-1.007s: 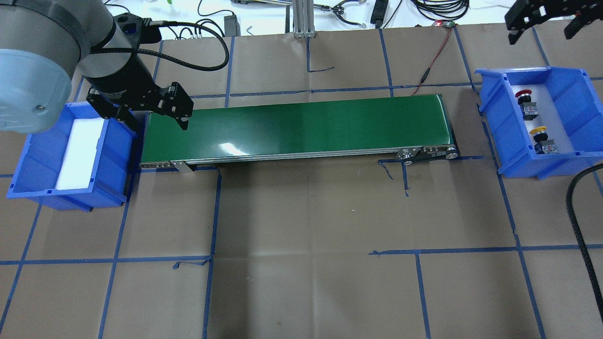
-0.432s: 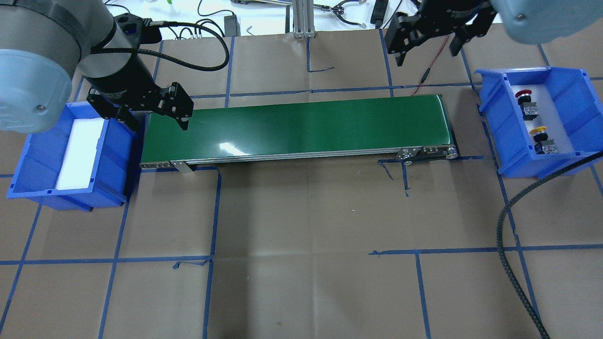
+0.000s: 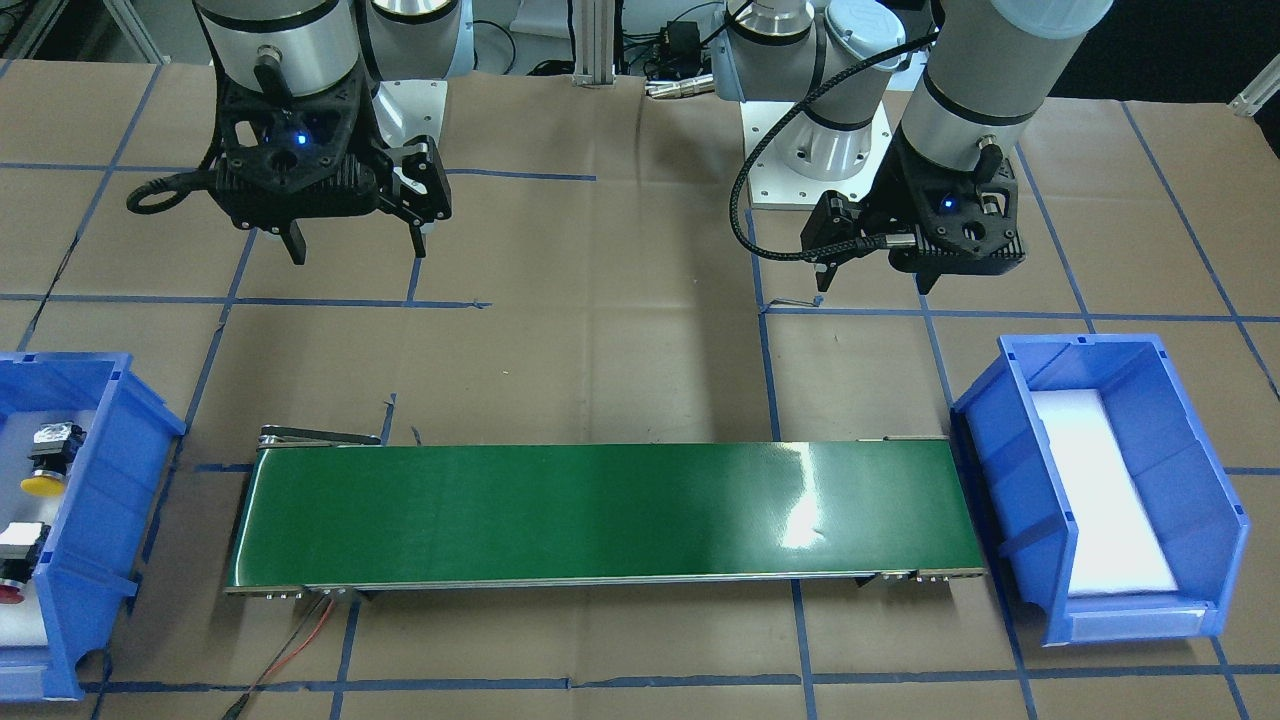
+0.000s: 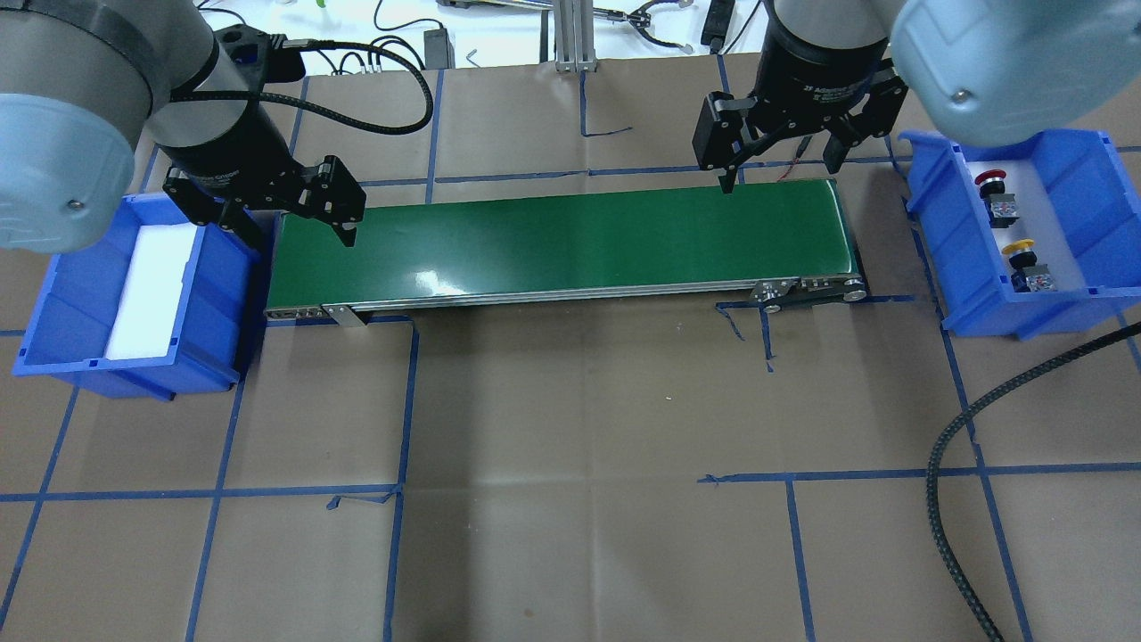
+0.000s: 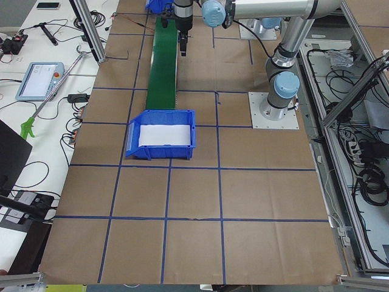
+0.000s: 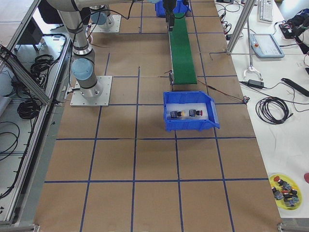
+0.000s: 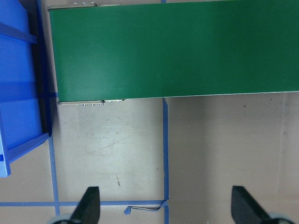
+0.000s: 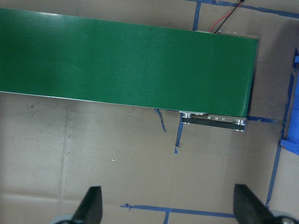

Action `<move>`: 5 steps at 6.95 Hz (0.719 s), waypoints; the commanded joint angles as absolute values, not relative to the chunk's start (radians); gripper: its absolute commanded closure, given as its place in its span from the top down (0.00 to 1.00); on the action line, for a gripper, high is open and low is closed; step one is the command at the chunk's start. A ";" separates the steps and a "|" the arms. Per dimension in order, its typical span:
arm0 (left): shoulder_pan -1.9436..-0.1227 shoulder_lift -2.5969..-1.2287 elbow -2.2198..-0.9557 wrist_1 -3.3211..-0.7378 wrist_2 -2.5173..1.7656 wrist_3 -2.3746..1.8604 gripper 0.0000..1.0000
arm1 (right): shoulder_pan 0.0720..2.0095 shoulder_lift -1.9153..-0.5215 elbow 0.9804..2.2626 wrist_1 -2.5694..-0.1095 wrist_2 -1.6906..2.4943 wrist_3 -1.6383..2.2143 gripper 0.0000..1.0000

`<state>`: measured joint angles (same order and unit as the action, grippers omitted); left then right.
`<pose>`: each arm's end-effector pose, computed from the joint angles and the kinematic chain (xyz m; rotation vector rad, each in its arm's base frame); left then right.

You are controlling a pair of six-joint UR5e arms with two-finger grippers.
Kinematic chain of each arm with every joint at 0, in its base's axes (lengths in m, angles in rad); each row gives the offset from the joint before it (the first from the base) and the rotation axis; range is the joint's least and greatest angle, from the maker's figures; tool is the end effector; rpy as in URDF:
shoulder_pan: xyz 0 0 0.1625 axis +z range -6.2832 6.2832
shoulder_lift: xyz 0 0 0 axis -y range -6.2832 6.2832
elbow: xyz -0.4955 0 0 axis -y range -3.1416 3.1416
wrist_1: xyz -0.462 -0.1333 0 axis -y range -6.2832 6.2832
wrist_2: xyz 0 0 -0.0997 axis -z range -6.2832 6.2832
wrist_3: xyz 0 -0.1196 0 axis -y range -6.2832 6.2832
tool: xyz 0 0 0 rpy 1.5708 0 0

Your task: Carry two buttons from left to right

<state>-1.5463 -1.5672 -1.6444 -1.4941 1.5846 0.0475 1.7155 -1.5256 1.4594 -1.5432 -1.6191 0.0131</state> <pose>-0.1179 -0.5626 0.5068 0.0359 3.1273 -0.0097 0.2109 -0.5631 0.5725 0.2021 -3.0892 0.0655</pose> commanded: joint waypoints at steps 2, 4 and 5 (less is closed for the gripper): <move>-1.546 -1.568 -1.644 -1.494 1.585 0.048 1.00 | 1.712 -1.558 1.463 -1.479 -1.620 0.012 1.00; -1.546 -1.568 -1.644 -1.494 1.586 0.048 1.00 | 1.703 -1.648 1.582 -1.498 -1.612 0.002 1.00; -1.546 -1.568 -1.644 -1.494 1.585 0.048 1.00 | 1.697 -1.666 1.632 -1.584 -1.612 0.002 1.00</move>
